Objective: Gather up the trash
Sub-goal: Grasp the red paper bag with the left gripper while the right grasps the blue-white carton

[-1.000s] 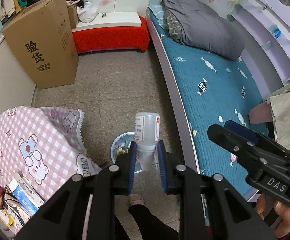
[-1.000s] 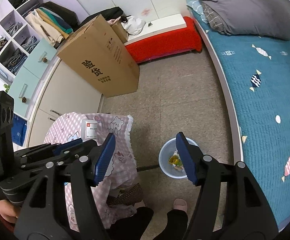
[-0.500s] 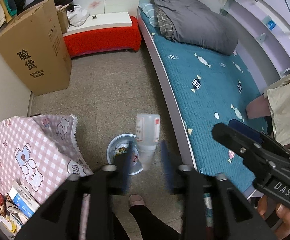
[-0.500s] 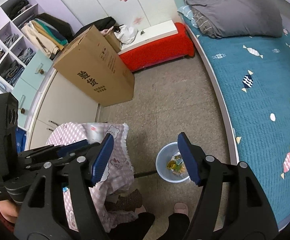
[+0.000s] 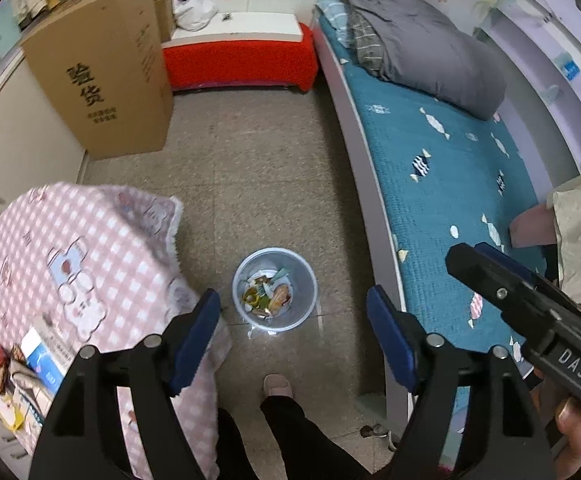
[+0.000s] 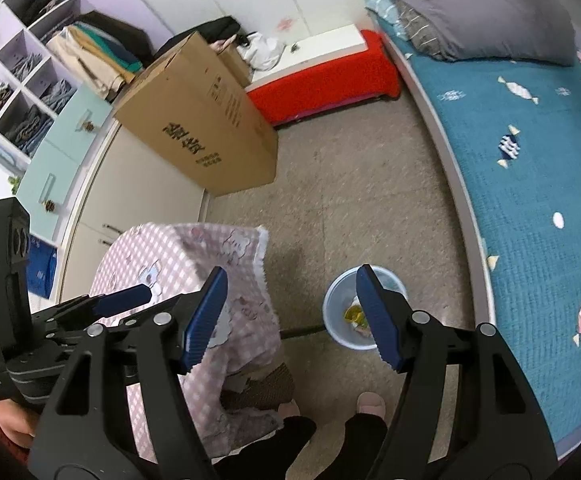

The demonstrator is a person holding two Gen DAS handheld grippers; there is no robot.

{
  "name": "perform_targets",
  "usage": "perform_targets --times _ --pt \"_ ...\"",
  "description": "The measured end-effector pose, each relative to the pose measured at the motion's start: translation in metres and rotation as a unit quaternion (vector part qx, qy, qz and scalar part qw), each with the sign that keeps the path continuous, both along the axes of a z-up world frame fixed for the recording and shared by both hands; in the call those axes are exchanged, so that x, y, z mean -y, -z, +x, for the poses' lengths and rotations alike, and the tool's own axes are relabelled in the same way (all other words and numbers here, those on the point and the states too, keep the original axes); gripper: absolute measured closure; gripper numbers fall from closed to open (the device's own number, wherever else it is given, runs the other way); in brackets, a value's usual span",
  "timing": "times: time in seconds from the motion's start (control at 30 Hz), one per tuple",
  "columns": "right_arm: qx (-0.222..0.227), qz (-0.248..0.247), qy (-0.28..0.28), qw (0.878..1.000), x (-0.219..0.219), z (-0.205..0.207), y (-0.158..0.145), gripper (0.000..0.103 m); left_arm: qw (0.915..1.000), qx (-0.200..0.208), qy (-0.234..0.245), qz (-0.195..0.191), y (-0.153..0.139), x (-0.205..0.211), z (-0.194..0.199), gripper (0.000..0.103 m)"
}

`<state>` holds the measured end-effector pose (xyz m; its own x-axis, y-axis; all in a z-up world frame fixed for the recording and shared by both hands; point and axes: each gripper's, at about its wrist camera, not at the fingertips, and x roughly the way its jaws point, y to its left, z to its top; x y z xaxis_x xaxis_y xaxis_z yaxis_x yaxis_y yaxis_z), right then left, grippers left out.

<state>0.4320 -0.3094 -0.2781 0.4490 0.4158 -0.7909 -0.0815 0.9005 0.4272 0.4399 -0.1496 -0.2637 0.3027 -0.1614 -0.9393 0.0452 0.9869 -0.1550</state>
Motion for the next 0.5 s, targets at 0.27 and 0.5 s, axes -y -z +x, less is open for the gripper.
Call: perform_targets --times 0.27,0.5 --pt "-0.006 -0.012 -0.040 0.999 -0.077 -0.015 0.002 0.037 0.9989 -0.001 -0.047 -0.008 0.003 -0.084 -0.034 0.028" --pt "-0.021 -0.010 -0.072 0.997 -0.183 -0.040 0.013 0.037 0.9972 -0.001 -0.074 0.011 0.004 -0.193 -0.077 0.028"
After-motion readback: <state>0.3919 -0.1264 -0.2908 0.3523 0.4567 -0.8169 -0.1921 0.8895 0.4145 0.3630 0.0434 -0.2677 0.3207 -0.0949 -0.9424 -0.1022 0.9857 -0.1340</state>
